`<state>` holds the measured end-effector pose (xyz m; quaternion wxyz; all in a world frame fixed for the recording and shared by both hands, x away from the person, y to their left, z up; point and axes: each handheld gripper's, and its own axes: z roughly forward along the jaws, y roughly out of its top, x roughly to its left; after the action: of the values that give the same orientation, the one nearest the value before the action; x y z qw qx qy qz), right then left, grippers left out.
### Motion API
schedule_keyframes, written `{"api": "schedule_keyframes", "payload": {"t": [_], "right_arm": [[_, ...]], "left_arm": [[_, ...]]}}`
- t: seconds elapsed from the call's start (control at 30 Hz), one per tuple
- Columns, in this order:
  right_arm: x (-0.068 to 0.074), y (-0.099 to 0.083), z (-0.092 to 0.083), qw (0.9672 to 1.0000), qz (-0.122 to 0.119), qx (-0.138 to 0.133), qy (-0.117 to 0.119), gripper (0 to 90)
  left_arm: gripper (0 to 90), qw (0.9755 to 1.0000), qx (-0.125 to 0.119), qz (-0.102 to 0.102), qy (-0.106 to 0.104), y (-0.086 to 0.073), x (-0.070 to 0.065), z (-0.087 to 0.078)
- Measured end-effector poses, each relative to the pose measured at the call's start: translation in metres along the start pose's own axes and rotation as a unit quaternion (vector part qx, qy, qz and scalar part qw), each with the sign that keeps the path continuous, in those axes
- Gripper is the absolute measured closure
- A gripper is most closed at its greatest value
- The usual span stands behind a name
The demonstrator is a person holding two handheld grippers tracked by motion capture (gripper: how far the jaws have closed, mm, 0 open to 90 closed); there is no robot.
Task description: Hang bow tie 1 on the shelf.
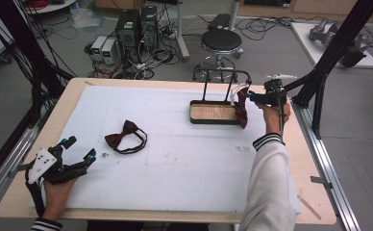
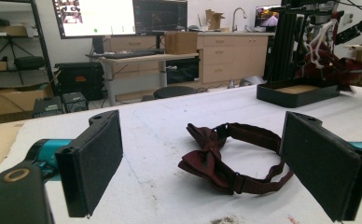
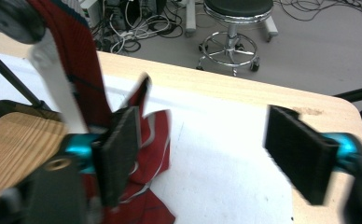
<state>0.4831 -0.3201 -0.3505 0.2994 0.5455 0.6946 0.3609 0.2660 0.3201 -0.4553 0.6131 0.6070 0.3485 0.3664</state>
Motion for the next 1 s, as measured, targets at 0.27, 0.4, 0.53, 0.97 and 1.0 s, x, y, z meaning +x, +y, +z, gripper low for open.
{"api": "schedule_keyframes", "payload": {"t": [0.27, 0.4, 0.53, 0.97, 1.0], "right_arm": [[-0.002, 0.003, -0.021, 0.9988, 0.025, -0.027, 0.031, 11.9], [-0.001, 0.007, -0.039, 0.996, 0.036, -0.046, 0.068, 11.7], [0.006, 0.011, -0.061, 0.9934, 0.029, -0.059, 0.094, 11.3], [0.043, -0.001, -0.112, 0.9754, -0.011, -0.15, 0.161, 11.3], [0.046, -0.003, -0.112, 0.9747, -0.016, -0.15, 0.165, 11.2]], "left_arm": [[13.7, 1.0, -0.001, -0.004, -0.001, 0.0, 0.001, 0.0], [13.7, 1.0, -0.001, -0.004, -0.001, 0.0, 0.001, 0.0], [13.7, 1.0, -0.001, -0.004, -0.001, 0.0, 0.001, 0.0], [13.7, 1.0, -0.001, -0.005, -0.001, 0.0, 0.001, 0.0], [13.7, 1.0, -0.001, -0.004, -0.001, 0.0, 0.001, 0.0]]}}
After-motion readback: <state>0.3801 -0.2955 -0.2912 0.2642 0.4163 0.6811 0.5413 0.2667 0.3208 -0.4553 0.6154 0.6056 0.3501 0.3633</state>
